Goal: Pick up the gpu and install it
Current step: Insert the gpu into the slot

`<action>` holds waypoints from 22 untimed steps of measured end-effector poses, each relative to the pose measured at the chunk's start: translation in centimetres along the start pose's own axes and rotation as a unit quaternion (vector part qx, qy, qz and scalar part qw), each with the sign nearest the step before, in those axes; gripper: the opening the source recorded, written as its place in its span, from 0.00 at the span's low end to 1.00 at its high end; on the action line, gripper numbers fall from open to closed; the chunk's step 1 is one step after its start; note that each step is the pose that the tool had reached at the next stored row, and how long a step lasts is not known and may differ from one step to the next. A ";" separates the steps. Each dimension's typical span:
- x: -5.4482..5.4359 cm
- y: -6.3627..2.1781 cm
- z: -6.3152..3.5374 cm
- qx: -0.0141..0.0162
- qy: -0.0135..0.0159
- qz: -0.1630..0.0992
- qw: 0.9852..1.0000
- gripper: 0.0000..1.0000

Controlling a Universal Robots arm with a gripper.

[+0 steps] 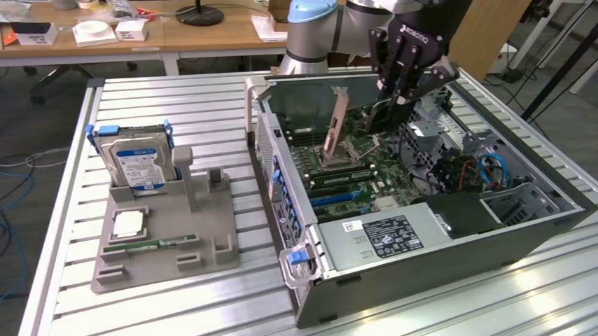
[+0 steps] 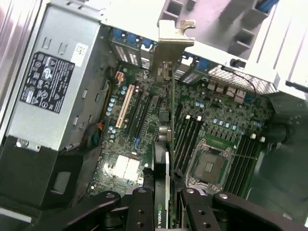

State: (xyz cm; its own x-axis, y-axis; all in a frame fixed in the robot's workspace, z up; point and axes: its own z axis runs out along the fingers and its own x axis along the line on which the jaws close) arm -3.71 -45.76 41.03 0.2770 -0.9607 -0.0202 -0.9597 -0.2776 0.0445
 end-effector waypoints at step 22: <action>0.0 -0.05 0.46 0.005 -0.004 0.109 0.994 0.26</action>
State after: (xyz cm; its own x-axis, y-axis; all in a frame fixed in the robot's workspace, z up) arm -3.69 -45.71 40.57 0.0625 -0.9978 -0.0198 -0.9973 -0.0633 0.0384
